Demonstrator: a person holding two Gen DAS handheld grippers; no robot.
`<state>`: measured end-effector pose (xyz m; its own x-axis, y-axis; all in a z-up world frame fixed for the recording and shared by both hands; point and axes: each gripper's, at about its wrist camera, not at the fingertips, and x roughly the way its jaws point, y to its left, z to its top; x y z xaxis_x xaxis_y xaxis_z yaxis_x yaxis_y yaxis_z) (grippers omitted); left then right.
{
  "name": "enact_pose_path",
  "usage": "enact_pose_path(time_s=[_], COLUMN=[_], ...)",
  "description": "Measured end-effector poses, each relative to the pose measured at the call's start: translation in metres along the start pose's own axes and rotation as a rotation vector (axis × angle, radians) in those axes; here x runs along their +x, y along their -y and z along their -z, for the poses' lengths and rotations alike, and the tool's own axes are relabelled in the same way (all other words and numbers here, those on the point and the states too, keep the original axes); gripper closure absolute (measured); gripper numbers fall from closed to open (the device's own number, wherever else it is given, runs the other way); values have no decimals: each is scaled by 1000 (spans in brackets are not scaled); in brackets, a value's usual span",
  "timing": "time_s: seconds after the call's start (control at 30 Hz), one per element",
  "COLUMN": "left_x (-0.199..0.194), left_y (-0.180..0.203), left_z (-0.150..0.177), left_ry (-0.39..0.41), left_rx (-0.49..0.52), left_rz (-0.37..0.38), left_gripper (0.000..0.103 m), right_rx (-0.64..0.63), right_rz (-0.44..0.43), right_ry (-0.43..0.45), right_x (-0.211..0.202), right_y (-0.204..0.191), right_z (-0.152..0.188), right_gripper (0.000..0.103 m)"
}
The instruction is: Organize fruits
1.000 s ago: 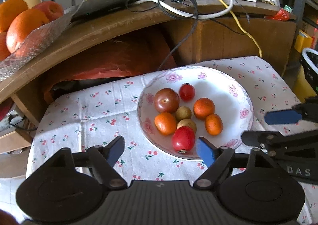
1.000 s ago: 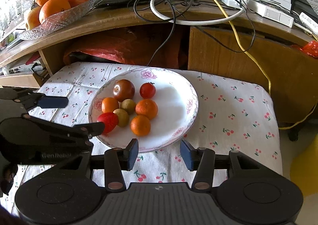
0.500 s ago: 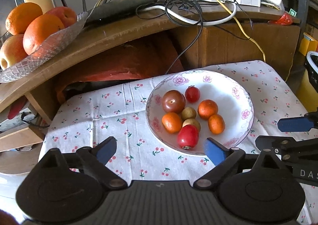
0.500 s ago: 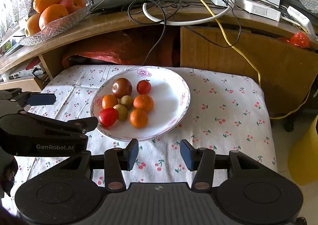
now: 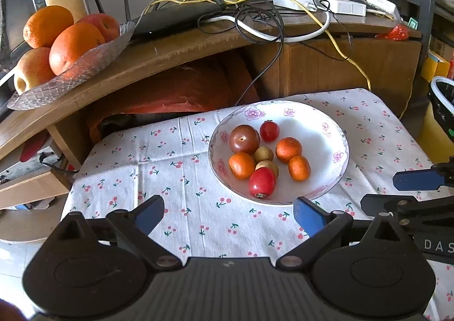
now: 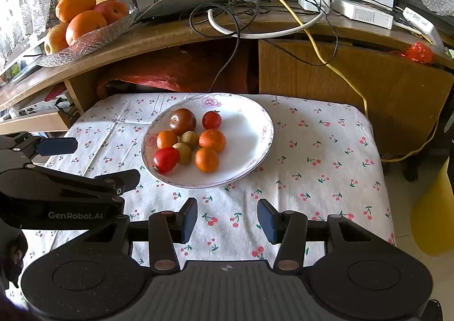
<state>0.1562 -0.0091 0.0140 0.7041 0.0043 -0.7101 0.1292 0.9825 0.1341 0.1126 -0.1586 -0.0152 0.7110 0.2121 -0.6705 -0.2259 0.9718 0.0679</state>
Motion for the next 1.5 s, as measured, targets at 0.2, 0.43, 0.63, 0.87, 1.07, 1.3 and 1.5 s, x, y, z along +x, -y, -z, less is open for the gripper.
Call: enact_pose_path(time_s=[0.2,0.43,0.63,0.87,1.07,1.3,1.5], left_x=[-12,-24,-36,-49,-61,-71,-79], left_y=[3,8,11,11,11,12,13], left_z=[6,16,27,40,48,57,65], left_ry=[13,15,18,13,16,18,16], left_rx=[-2,-30,-40,-52,-56,-60,-58], left_rz=[-1,9,-1,-2,-1,-2,-10], left_gripper=[0,0,0,0,0,0,0], right_rx=[10,27,33,38,45,49,33], right_rz=[-10,-15,-21,-9,-14,-30,-21], right_ry=[9,17,19,8,8,16,29], right_x=[-13,-25,-36,-46,-55,-66,-74], right_y=[-2,-2,-4,-5,-10,-18,-26], right_z=[7,15,24,36,45,50,56], right_gripper=[59,59,59,59,59,59,58])
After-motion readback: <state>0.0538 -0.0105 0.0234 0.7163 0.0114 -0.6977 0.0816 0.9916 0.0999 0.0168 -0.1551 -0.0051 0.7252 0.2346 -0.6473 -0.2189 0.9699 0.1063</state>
